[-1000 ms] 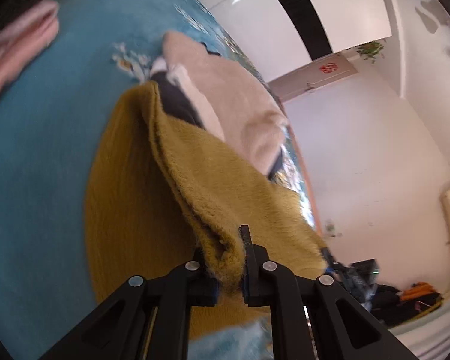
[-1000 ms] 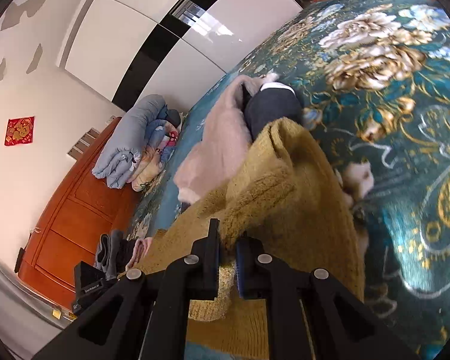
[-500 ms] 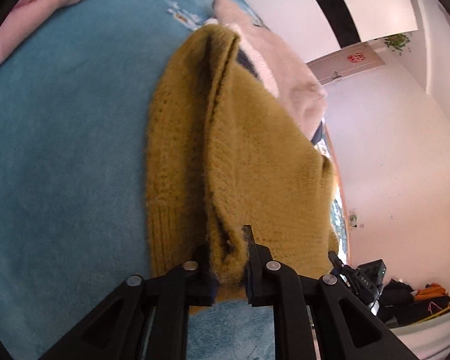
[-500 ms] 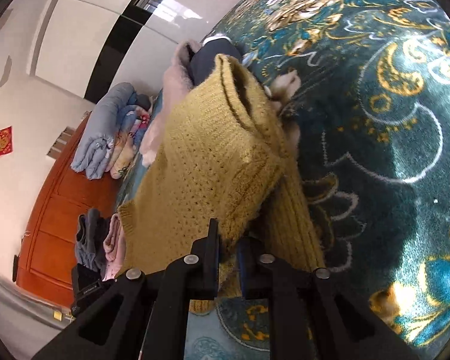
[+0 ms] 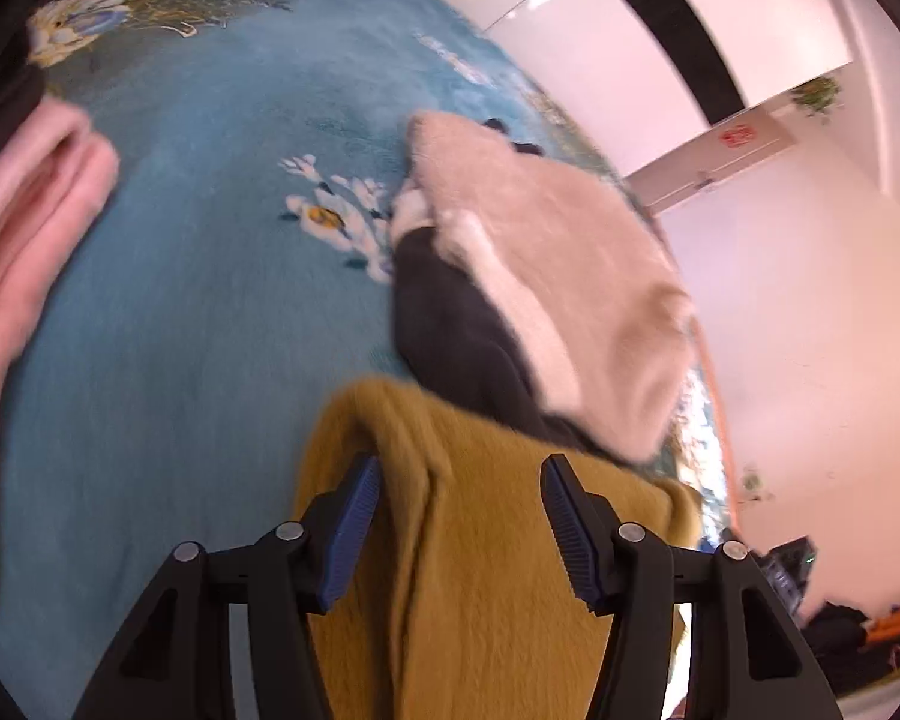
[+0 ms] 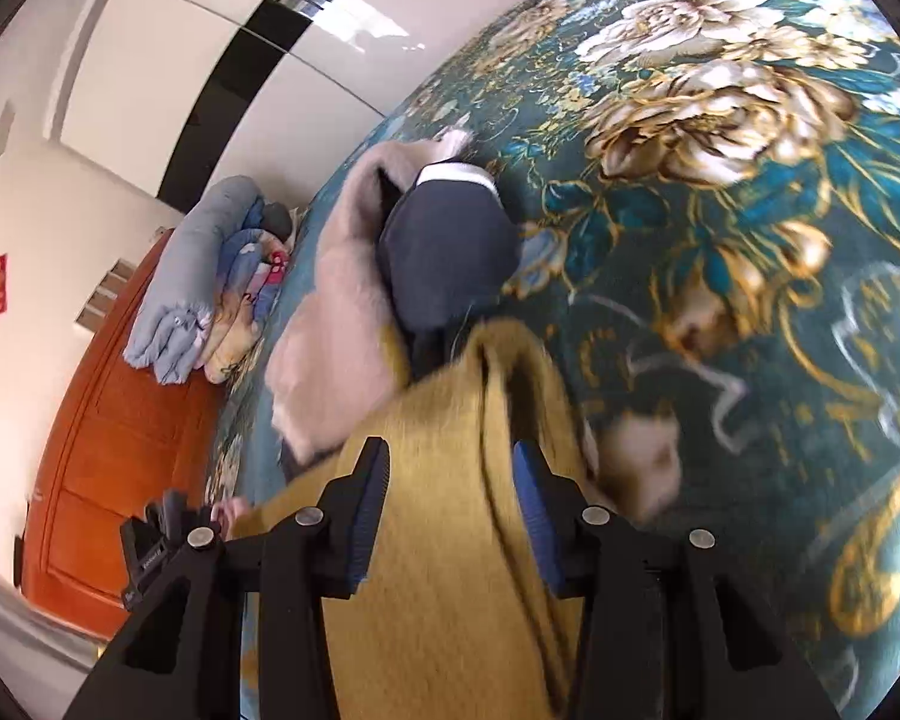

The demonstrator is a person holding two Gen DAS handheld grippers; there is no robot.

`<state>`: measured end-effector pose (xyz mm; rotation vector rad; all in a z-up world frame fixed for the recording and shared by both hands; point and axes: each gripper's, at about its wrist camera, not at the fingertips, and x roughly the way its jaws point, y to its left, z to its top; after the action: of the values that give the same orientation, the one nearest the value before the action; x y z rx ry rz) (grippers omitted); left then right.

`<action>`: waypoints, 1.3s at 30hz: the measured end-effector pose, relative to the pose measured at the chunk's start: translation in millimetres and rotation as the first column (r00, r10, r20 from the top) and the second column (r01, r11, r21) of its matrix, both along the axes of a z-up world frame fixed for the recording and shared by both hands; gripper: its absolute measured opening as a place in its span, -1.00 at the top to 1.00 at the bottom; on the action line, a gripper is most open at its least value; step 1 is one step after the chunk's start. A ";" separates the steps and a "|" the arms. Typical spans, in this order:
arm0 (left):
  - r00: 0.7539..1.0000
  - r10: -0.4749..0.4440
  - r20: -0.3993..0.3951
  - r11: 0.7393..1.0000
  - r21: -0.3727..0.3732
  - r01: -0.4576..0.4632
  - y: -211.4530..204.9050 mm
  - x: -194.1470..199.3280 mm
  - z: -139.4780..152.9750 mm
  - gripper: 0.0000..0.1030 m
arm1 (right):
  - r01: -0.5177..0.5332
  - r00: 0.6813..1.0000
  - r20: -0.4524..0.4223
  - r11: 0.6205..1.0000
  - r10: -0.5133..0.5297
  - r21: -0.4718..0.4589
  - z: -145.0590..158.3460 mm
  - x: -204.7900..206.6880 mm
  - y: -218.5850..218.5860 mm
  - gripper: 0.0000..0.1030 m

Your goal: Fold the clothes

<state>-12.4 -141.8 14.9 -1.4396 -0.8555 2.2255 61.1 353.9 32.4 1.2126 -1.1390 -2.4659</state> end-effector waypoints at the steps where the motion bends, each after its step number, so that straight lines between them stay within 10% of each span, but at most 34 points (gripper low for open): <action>1: 1.000 0.006 0.019 1.000 -0.003 -0.006 -1.2 -9.2 -1.9 -0.17 | 0.004 1.000 0.024 1.000 -0.003 -0.006 -3.4 -12.5 2.7 0.14; 6: 0.996 0.039 0.079 0.999 -0.038 -0.036 -2.6 -29.1 -14.4 0.00 | 0.005 0.996 0.094 1.000 -0.002 -0.030 -17.7 -52.3 2.4 0.22; 9: 0.991 0.082 0.107 0.995 -0.056 -0.077 -5.0 -32.6 -23.9 0.71 | 0.009 0.990 0.137 1.000 -0.011 0.011 -19.9 -59.3 -1.1 0.80; 16: 0.988 0.149 -0.037 0.989 0.002 -0.149 -30.4 -17.5 -22.0 0.77 | 0.120 0.992 0.032 0.990 -0.123 0.072 -4.6 -35.4 25.6 0.84; 24: 0.985 0.166 0.041 0.986 -0.022 -0.165 -29.5 -31.7 -49.4 0.77 | 0.150 0.982 0.117 0.988 -0.151 0.022 -38.3 -34.0 43.1 0.84; 30: 0.989 0.145 0.023 0.989 0.029 -0.146 -40.7 -15.5 -29.3 0.62 | 0.108 0.992 0.060 0.994 -0.108 0.000 -9.6 -18.2 38.9 0.63; 39: 0.979 -0.035 -0.202 0.989 -0.148 0.005 15.1 88.1 29.6 0.58 | -0.013 0.999 0.051 0.999 0.015 -0.037 -16.4 84.7 18.0 0.00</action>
<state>75.7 -126.6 44.5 -1.2445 -0.6190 2.4127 145.8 371.9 16.0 1.2761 -1.1792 -2.4063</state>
